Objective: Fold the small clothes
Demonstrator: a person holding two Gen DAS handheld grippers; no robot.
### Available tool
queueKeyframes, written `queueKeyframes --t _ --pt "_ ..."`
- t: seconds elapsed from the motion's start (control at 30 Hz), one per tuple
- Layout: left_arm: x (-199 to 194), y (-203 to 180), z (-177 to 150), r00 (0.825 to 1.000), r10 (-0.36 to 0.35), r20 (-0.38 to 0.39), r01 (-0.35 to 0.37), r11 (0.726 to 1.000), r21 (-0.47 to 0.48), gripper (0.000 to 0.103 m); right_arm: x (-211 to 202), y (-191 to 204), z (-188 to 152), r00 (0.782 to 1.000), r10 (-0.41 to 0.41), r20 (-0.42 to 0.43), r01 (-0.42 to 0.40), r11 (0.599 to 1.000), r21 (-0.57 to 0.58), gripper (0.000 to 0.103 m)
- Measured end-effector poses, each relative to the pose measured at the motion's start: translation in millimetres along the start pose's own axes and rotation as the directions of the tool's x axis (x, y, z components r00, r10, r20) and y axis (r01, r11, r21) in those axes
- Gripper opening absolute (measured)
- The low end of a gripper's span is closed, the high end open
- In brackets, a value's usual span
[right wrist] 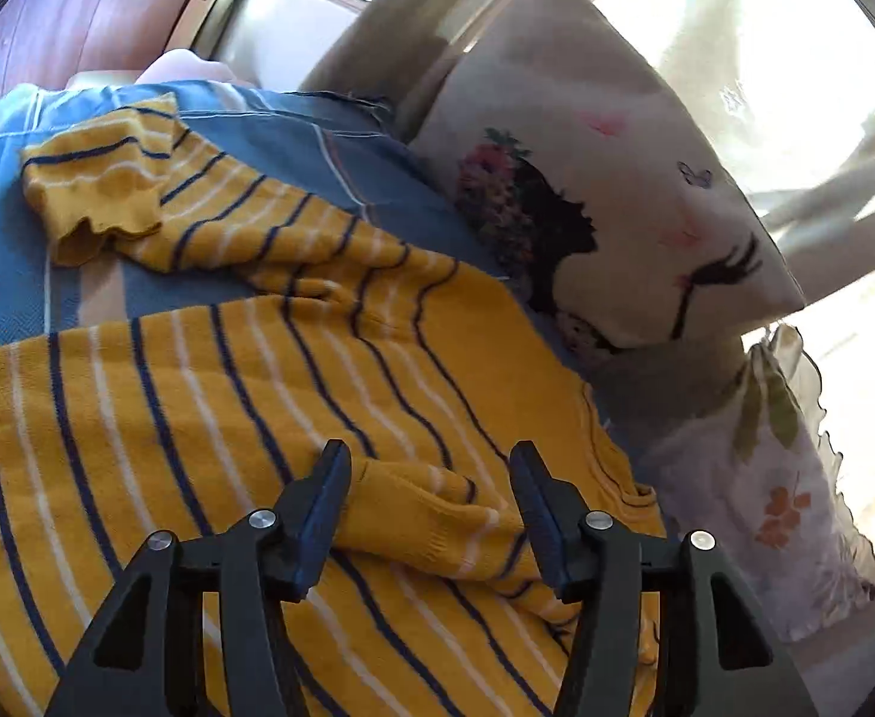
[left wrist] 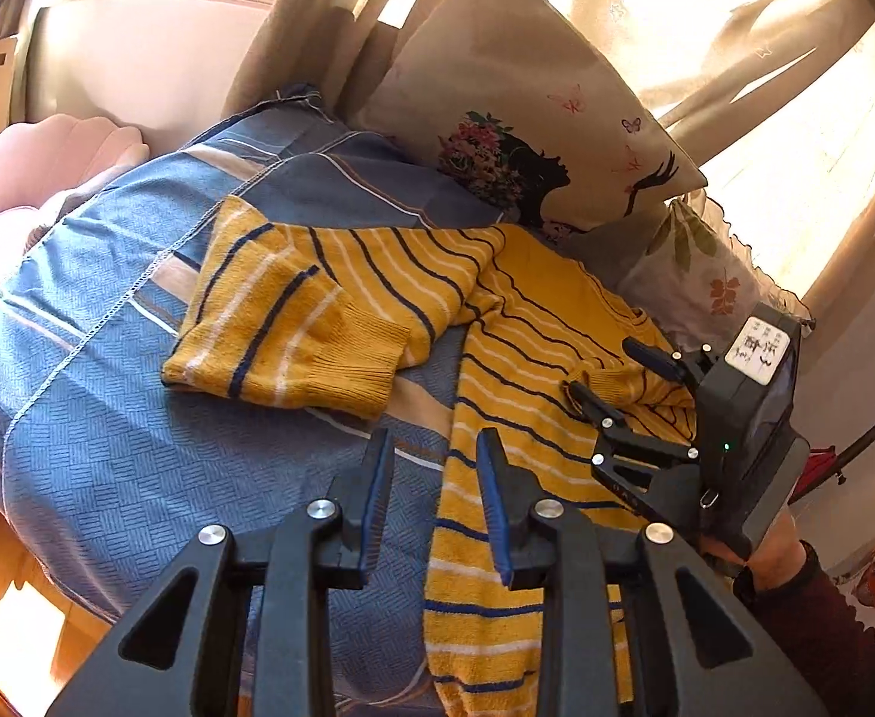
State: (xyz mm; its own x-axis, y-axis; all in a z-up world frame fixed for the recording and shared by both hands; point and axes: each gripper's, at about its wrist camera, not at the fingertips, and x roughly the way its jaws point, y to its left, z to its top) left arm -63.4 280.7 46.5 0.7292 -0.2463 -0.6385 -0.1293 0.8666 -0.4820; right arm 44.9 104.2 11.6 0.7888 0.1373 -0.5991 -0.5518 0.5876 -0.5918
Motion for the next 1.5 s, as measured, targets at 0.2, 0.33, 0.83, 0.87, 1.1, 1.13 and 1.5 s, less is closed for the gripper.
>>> queueKeyframes --t 0.2,0.33,0.83,0.87,1.1,1.13,1.5 --pt "-0.2 20.7 2.7 1.000 0.013 0.010 -0.013 1.000 -0.015 0.037 -25.6 -37.3 -18.4 1.000 0.020 -0.015 -0.018 0.991 0.136 0.076" --pt "5.7 22.2 2.3 1.000 -0.022 0.003 0.022 0.999 -0.025 0.039 -40.9 -119.2 -60.7 0.994 0.086 -0.071 -0.046 0.898 0.438 0.076" --pt "21.8 -12.4 -7.4 0.995 -0.087 -0.049 0.088 0.996 0.030 0.039 34.9 -191.8 -160.9 0.910 0.412 -0.048 -0.159 0.454 0.877 0.008" --pt "22.8 -12.6 -7.1 0.995 -0.084 -0.051 0.086 0.996 0.032 0.039 36.0 -196.0 -157.2 0.905 0.425 -0.022 -0.183 0.433 0.883 0.008" --pt "33.4 -13.3 -4.7 0.994 -0.092 -0.067 0.093 0.996 0.009 0.039 77.1 -225.9 -85.4 0.928 0.372 -0.006 -0.204 0.521 0.829 0.010" --pt "33.7 -14.2 -5.3 0.993 -0.091 -0.069 0.092 0.996 0.010 0.039 88.6 -229.6 -77.6 0.930 0.367 -0.003 -0.204 0.523 0.828 0.010" --pt "24.6 6.2 -1.4 0.998 -0.038 -0.043 0.037 0.999 -0.039 0.047 131.2 -236.9 -25.0 0.906 0.409 0.107 -0.314 0.482 0.818 0.066"
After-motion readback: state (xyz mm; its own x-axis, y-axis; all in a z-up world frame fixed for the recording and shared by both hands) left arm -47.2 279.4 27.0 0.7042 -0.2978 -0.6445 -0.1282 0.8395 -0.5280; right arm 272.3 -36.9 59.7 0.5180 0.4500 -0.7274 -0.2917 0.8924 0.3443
